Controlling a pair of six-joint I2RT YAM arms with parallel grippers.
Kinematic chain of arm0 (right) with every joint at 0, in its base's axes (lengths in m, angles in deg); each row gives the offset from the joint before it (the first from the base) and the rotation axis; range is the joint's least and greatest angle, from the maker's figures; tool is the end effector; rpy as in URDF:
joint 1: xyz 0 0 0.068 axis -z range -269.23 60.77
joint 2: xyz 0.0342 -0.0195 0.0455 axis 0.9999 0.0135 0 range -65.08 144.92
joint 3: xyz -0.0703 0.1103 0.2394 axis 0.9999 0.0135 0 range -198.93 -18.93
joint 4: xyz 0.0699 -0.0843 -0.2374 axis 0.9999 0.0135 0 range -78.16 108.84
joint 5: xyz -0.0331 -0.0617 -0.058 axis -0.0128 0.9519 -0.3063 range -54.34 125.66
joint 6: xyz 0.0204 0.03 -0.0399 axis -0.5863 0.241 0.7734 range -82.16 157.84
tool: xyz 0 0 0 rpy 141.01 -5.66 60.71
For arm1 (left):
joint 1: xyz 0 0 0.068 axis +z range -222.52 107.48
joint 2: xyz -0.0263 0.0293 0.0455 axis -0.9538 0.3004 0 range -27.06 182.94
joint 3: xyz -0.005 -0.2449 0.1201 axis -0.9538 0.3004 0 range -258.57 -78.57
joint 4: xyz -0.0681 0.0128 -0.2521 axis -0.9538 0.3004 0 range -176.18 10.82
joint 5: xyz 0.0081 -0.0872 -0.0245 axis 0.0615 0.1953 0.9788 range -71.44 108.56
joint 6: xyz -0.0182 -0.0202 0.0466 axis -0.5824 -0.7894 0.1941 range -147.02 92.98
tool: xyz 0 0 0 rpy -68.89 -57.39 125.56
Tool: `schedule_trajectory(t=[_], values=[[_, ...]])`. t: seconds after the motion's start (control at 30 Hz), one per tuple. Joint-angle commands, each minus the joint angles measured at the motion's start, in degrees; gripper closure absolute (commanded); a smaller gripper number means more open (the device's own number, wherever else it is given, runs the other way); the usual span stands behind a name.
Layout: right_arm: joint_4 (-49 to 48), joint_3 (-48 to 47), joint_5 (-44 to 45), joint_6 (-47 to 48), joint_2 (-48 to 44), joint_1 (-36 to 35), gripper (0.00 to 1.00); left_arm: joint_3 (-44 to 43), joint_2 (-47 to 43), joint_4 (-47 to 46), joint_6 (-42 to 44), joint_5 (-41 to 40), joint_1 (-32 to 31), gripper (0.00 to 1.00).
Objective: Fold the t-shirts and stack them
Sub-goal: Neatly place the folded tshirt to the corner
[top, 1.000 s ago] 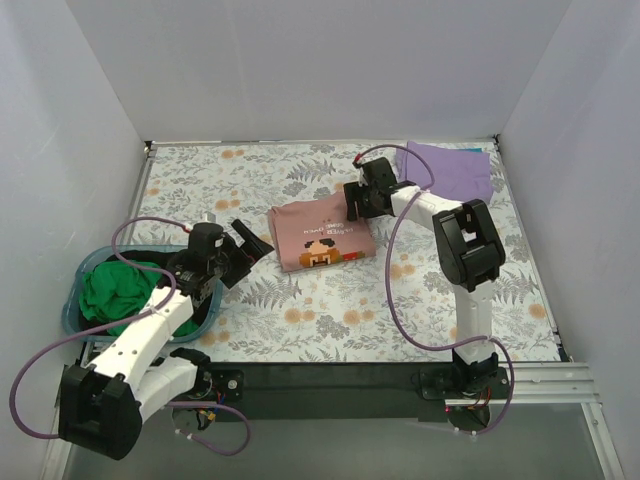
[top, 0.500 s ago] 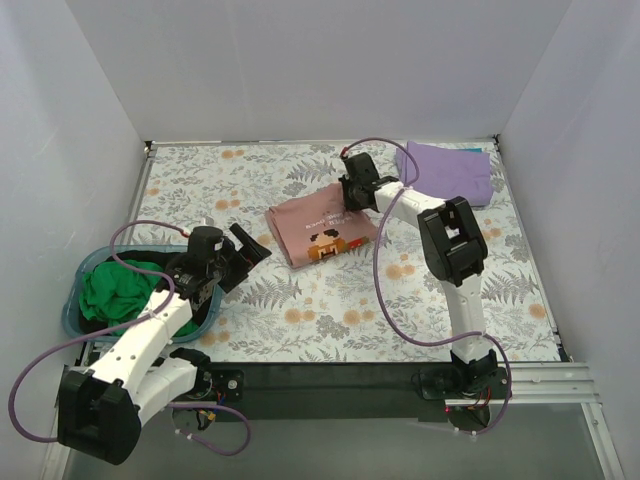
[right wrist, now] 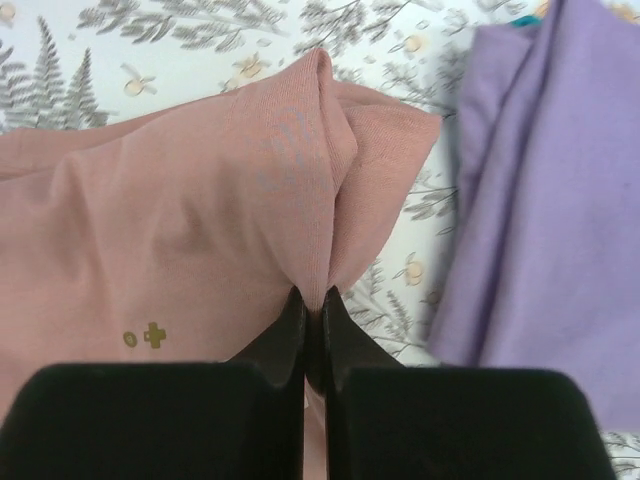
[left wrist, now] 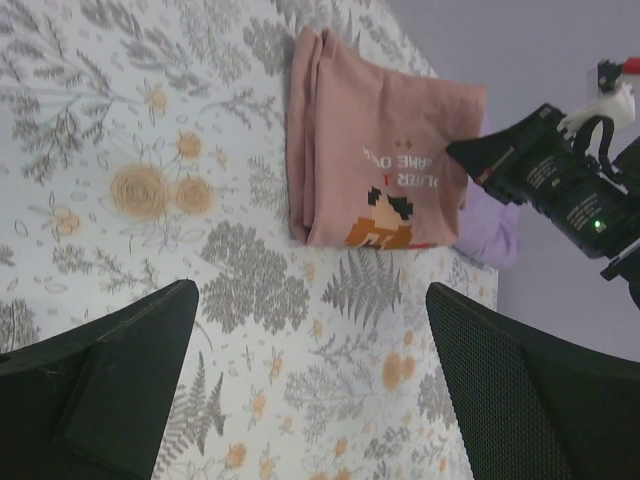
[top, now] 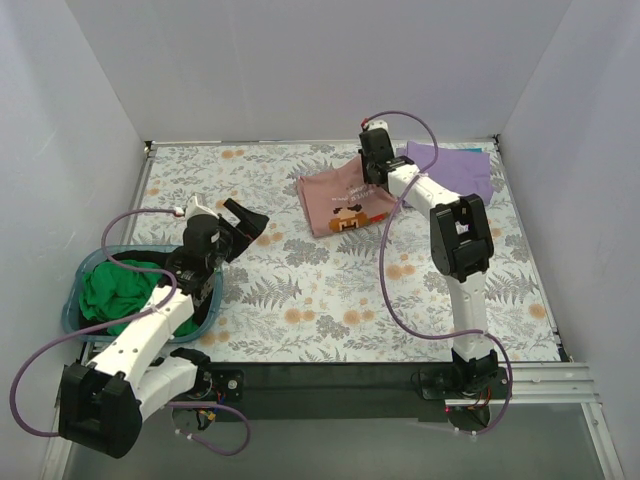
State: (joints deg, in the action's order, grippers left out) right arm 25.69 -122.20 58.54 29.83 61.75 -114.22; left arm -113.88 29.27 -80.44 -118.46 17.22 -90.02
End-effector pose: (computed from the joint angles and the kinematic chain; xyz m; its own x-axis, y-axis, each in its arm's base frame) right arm 0.4695 0.2036 0.2170 -0.5604 -0.1195 -0.8195 -0.0314 0.9919 -0.1231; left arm 0.2117 -0.0660 0.2519 -0.2698 -0.9628 0.0119 -0.4365 0.1113 -0.8928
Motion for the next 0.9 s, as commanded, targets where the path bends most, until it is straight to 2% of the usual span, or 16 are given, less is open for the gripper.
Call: schedule_trajectory(t=[0.0, 0.07, 0.1, 0.27, 0.4, 0.43, 0.57, 0.6, 0.87], values=[[-0.9, -4.4, 3.2, 1.2, -1.8, 1.8, 0.99, -0.1, 1.2, -11.4, 3.7, -8.4, -0.2, 0.02], [-0.9, -5.0, 4.4, 1.1, -1.8, 2.2, 0.99, 0.8, 1.6, -16.1, 11.4, -9.1, -0.1, 0.02], [-0.9, -5.5, 5.1, 1.1, -1.8, 2.6, 0.99, 1.2, 1.7, -20.7, 13.0, -9.6, -0.1, 0.02], [-0.9, -5.8, 7.4, 1.5, -3.4, 3.6, 0.99, 3.8, 1.1, -30.8, 19.0, -11.2, -0.2, 0.02], [-0.8, -5.9, 7.8, 2.3, -4.5, 5.4, 0.99, 7.3, 0.4, -40.8, 24.8, -4.3, -0.1, 0.02], [-0.8, -6.1, 7.8, 2.3, -4.8, 5.7, 0.99, 8.1, 0.5, -43.0, 26.6, 0.4, -0.2, 0.02], [-0.7, -7.6, 7.0, 2.6, -5.6, 7.3, 0.99, 11.0, 1.2, -49.8, 24.8, 1.3, -0.2, 0.02], [-0.7, -7.9, 6.9, 2.8, -5.7, 7.9, 0.99, 12.0, 1.3, -53.0, 25.4, 4.0, -0.1, 0.02], [-0.5, -10.6, 4.6, 3.2, -7.6, 11.6, 0.99, 18.4, 1.3, -70.9, 34.7, 8.6, -0.2, 0.02]])
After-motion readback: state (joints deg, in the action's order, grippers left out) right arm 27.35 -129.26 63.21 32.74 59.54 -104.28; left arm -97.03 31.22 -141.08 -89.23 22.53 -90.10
